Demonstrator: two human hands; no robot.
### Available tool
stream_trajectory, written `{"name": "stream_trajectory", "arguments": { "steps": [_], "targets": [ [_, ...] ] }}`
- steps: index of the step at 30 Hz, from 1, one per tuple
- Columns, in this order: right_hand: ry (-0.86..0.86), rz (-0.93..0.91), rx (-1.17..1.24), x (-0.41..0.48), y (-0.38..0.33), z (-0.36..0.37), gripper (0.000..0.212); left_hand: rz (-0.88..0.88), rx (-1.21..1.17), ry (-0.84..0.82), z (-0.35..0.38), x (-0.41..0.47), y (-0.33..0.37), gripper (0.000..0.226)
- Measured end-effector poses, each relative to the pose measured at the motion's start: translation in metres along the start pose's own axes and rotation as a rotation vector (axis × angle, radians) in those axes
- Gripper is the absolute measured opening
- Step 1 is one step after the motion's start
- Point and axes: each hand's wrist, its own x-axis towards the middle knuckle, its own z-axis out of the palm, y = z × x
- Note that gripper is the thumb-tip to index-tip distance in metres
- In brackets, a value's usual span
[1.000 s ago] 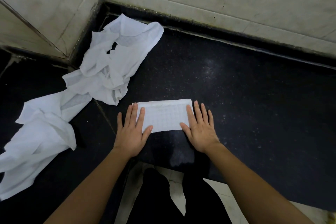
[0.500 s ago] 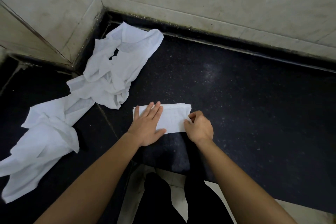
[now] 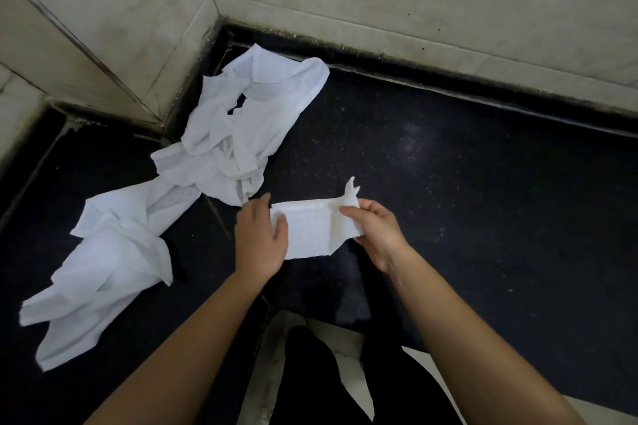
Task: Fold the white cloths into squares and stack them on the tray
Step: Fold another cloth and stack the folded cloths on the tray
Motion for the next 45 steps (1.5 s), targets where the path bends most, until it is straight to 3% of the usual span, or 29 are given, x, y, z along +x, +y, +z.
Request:
{"name": "stream_trajectory", "arguments": {
  "steps": [3, 6, 13, 19, 23, 26, 30, 33, 41, 45],
  "targets": [
    [-0.006, -0.082, -0.143, -0.001, 0.006, 0.032, 0.018, -0.520, -0.423, -0.074, -0.019, 0.002, -0.008, 0.041],
    [-0.007, -0.154, -0.342, 0.003, 0.022, 0.065, 0.026, -0.662, -0.674, -0.159, -0.031, 0.006, -0.017, 0.027],
    [-0.124, -0.198, -0.749, 0.007, 0.055, 0.102, 0.053, -0.622, -0.744, -0.188, -0.041, 0.007, -0.026, 0.025],
    [-0.130, -0.243, -0.654, -0.005, 0.049, 0.079, 0.031, -0.604, -0.741, -0.211, -0.039, 0.004, -0.027, 0.026],
    [0.112, -0.416, -0.797, -0.002, 0.045, 0.058, 0.023, -0.571, -0.726, -0.146, -0.032, -0.001, -0.023, 0.027],
    [0.219, -0.370, -0.903, 0.001, 0.041, 0.046, 0.033, -0.555, -0.662, -0.054, -0.023, -0.005, -0.019, 0.026],
    [0.202, -0.290, -1.077, 0.005, 0.041, 0.040, 0.031, -0.596, -0.674, 0.024, -0.019, -0.004, -0.013, 0.019],
    [0.201, -0.285, -1.037, 0.006, 0.041, 0.037, 0.029, -0.589, -0.697, -0.022, -0.020, -0.003, -0.011, 0.025],
    [0.200, -0.265, -1.069, 0.010, 0.037, 0.033, 0.026, -0.456, -0.453, -0.127, -0.014, -0.003, -0.021, 0.029],
    [0.223, -0.356, -1.304, 0.008, 0.038, 0.033, 0.027, -0.430, -0.442, -0.148, -0.015, -0.003, -0.026, 0.030]
  ]
}}
